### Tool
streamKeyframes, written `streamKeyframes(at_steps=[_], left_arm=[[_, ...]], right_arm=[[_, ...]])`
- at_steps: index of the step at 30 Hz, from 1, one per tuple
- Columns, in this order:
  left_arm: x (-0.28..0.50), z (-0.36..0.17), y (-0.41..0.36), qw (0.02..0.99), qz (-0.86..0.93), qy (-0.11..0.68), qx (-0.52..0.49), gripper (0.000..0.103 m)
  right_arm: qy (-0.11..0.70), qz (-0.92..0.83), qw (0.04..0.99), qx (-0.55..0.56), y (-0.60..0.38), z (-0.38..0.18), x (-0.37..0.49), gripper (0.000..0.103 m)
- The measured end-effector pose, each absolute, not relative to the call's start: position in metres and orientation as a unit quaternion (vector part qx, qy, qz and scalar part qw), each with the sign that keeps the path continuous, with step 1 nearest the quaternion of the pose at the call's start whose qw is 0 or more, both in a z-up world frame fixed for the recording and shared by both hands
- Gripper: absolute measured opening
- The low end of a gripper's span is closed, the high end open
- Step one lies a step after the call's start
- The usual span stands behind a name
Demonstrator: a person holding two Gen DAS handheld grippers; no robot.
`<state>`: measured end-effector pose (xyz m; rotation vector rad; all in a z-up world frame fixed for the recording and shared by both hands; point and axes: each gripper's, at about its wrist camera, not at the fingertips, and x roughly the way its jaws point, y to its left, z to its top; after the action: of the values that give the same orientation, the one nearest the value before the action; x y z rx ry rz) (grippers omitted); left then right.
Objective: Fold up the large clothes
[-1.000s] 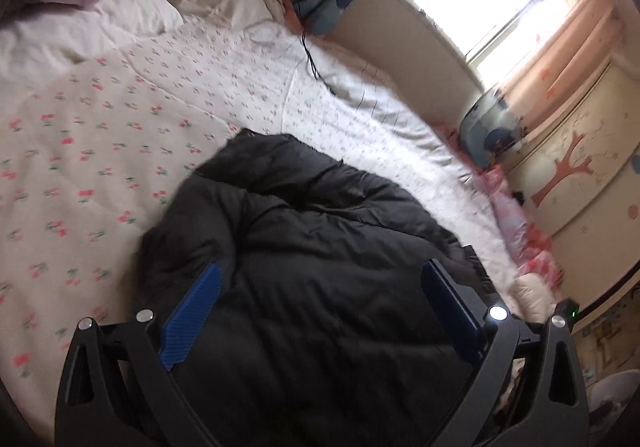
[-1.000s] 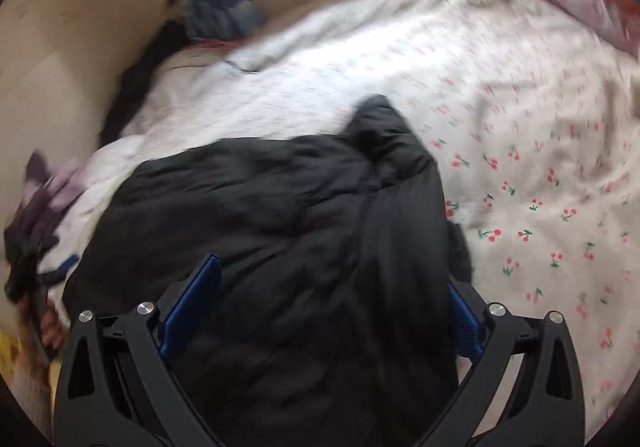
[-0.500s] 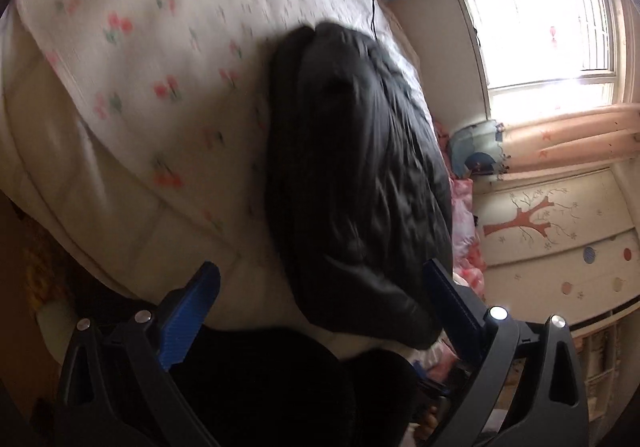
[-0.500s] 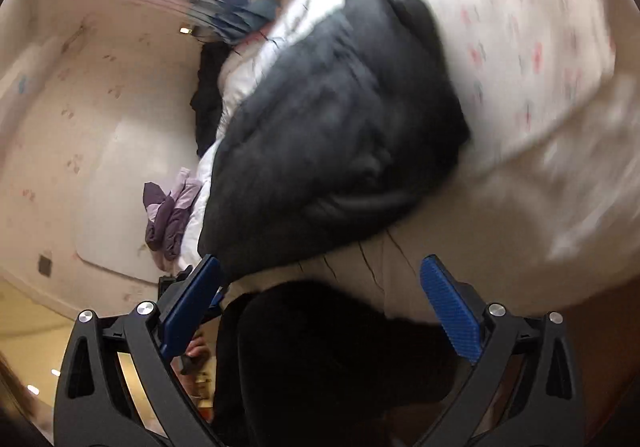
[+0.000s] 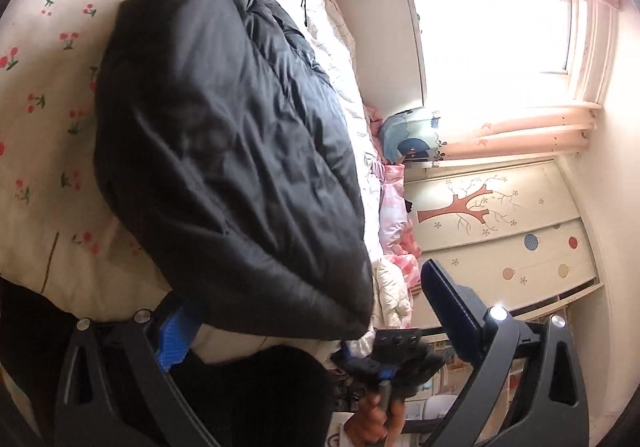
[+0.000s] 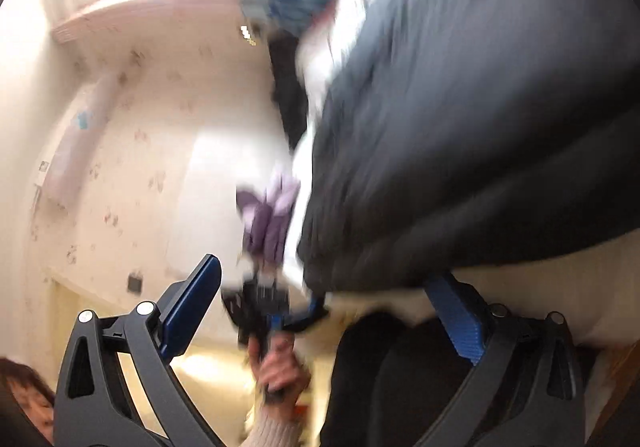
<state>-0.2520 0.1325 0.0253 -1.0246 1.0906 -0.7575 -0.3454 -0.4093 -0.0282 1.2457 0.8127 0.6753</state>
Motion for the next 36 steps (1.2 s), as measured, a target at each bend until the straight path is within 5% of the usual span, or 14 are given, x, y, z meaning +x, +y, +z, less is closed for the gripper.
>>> streamKeyframes(at_steps=[7,16,22,31,36], left_arm=[[-0.244,0.035,0.13,0.67,-0.342,0.474,-0.458,0.096],[-0.237,0.011,0.117,0.666,-0.309,0.51,-0.449,0.096],[-0.193,-0.016,0.111,0.668,-0.236,0.515,-0.482,0.096],[-0.195,-0.025,0.115,0.679,-0.236,0.509,-0.473,0.096],[-0.192,-0.03,0.118,0.676,-0.222,0.508,-0.485,0.096]], right_arm=[[0.423,0.265,0.715,0.49,-0.343,-0.017,-0.303,0.097],[0.342,0.321,0.731,0.495,-0.332,0.034,-0.267,0.097],[0.388,0.285,0.737,0.473,-0.343,0.001,-0.297,0.097],[0.279,0.176,0.685,0.649,-0.508,-0.072,-0.356,0.097],[0.238,0.207,0.668,0.674,-0.523,-0.088,-0.349,0.096]])
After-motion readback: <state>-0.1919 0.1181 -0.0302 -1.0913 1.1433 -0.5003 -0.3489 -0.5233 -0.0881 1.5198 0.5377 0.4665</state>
